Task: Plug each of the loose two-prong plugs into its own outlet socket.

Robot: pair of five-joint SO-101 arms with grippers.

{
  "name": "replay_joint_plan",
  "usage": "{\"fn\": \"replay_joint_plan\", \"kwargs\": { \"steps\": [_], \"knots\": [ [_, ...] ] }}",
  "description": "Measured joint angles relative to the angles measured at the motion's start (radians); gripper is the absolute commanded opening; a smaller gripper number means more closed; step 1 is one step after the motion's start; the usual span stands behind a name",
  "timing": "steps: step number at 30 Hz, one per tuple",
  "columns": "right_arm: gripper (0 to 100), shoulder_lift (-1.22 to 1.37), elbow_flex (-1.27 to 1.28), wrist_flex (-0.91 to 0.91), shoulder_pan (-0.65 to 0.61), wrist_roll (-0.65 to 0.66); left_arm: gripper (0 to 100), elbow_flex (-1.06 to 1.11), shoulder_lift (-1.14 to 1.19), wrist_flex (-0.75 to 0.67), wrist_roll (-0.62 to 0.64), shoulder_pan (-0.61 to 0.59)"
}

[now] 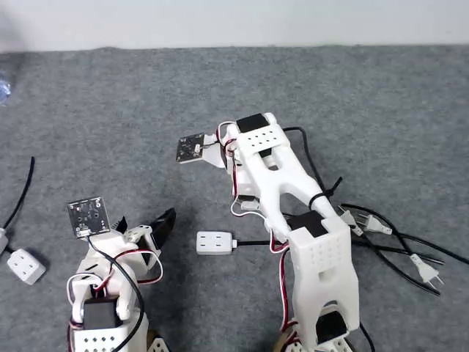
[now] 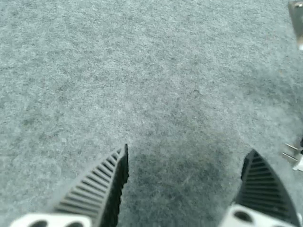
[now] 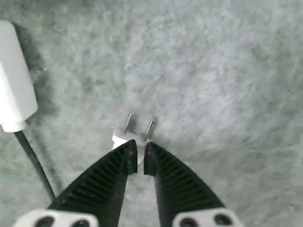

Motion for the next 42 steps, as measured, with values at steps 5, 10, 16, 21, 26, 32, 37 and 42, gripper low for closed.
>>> {"fn": "replay_joint_plan", "kwargs": {
  "steps": [5, 10, 16, 21, 26, 32, 37, 42],
  "knots": [
    [5.3, -0.097, 0.015, 0.075, -0.009, -0.003, 36, 0.0, 0.0, 0.0, 0.0, 0.0],
    [1.4, -0.157, 0.015, 0.144, -0.014, -0.068, 36, 0.0, 0.0, 0.0, 0.0, 0.0],
    [13.2, -0.157, 0.078, 0.132, -0.023, -0.242, 36, 0.0, 0.0, 0.0, 0.0, 0.0],
    [21.5, -0.157, 0.189, 0.04, -0.071, -0.367, 36, 0.0, 0.0, 0.0, 0.0, 0.0],
    [21.4, -0.178, 0.298, -0.083, -0.068, -0.382, 36, 0.0, 0.0, 0.0, 0.0, 0.0],
    [18.0, -0.201, 0.321, -0.12, -0.06, -0.381, 36, 0.0, 0.0, 0.0, 0.0, 0.0],
    [16.9, -0.255, 0.321, -0.12, -0.031, -0.374, 36, 0.0, 0.0, 0.0, 0.0, 0.0],
    [16.9, -0.275, 0.321, -0.11, -0.029, -0.348, 36, 0.0, 0.0, 0.0, 0.0, 0.0]
  ]
}}
